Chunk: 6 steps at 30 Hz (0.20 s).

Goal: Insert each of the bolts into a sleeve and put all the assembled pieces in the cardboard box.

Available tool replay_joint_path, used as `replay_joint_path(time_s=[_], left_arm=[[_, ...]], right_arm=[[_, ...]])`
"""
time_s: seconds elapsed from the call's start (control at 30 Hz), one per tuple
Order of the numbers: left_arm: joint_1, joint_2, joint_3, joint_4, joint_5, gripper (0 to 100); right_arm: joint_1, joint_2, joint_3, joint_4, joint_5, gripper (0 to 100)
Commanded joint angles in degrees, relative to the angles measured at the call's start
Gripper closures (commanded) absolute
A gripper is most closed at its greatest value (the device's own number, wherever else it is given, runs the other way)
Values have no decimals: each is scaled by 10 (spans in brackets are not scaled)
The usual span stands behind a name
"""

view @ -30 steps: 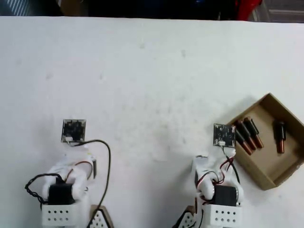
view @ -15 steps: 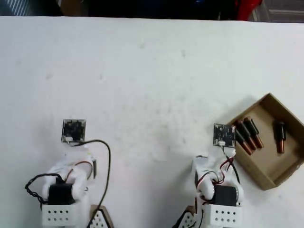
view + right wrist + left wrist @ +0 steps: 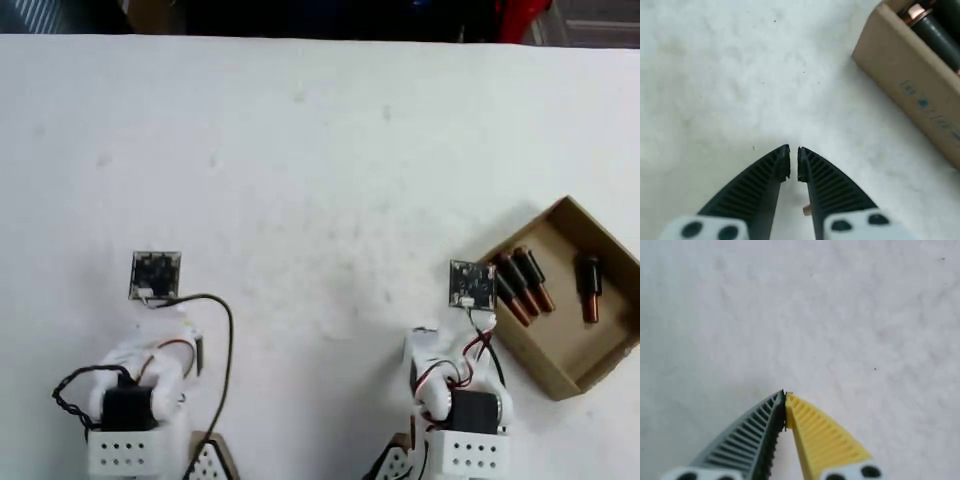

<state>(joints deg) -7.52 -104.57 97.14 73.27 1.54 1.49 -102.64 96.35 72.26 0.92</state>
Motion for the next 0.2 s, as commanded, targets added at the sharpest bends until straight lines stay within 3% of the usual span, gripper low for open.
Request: replay_joint_path(time_s=[0.0,0.17], left_arm=[[5,-4,-2,4,4,977],[5,-4,-2,4,4,977]], right_arm=[[6,-5,5,4,-3,981],[6,-5,5,4,-3,981]])
